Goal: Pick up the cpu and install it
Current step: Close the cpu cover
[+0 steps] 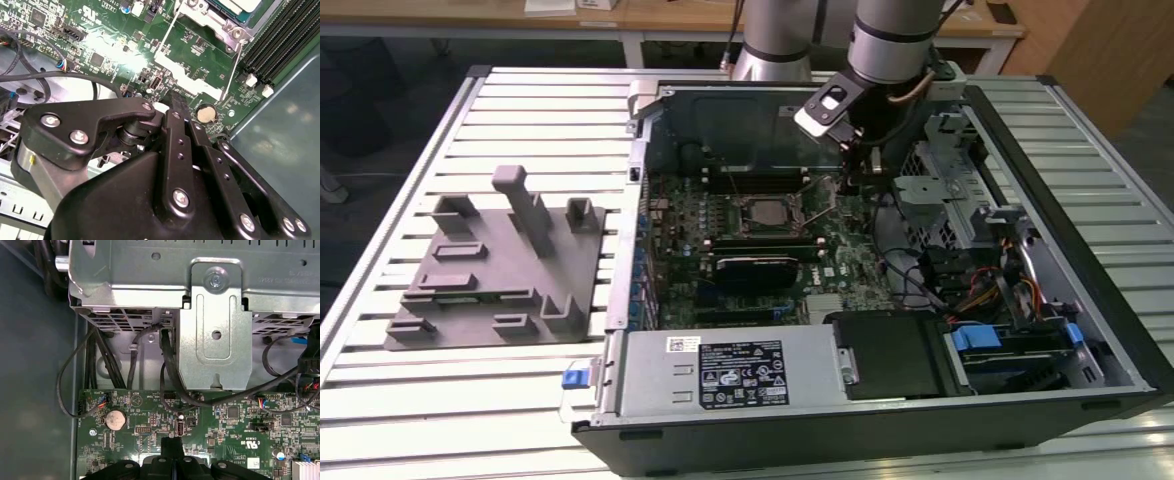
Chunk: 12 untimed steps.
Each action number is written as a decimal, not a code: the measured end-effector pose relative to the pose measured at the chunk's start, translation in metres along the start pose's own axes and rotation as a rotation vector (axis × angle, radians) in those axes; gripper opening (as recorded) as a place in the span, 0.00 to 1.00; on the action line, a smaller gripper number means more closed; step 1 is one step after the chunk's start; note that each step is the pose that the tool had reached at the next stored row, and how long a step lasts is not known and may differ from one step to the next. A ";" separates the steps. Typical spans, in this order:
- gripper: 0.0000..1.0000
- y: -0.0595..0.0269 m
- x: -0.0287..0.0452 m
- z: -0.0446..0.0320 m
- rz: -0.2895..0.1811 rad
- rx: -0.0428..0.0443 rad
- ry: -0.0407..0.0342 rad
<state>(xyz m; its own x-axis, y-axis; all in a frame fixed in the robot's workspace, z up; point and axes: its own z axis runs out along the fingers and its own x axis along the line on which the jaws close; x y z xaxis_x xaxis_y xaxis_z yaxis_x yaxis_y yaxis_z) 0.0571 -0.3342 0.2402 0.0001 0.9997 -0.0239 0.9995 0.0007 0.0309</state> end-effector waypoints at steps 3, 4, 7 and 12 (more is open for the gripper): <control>0.11 -0.0003 0.0000 0.0001 0.000 0.0000 0.0002; 0.11 -0.0011 0.0001 0.0001 0.000 0.0000 0.0003; 0.11 -0.0048 0.0002 0.0000 0.000 0.0000 0.0003; 0.11 -0.0112 0.0007 -0.0003 0.001 0.0000 0.0005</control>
<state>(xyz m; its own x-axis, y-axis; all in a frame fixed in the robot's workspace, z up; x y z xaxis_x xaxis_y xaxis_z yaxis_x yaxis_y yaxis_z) 0.0459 -0.3335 0.2401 0.0010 0.9997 -0.0233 0.9995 -0.0003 0.0309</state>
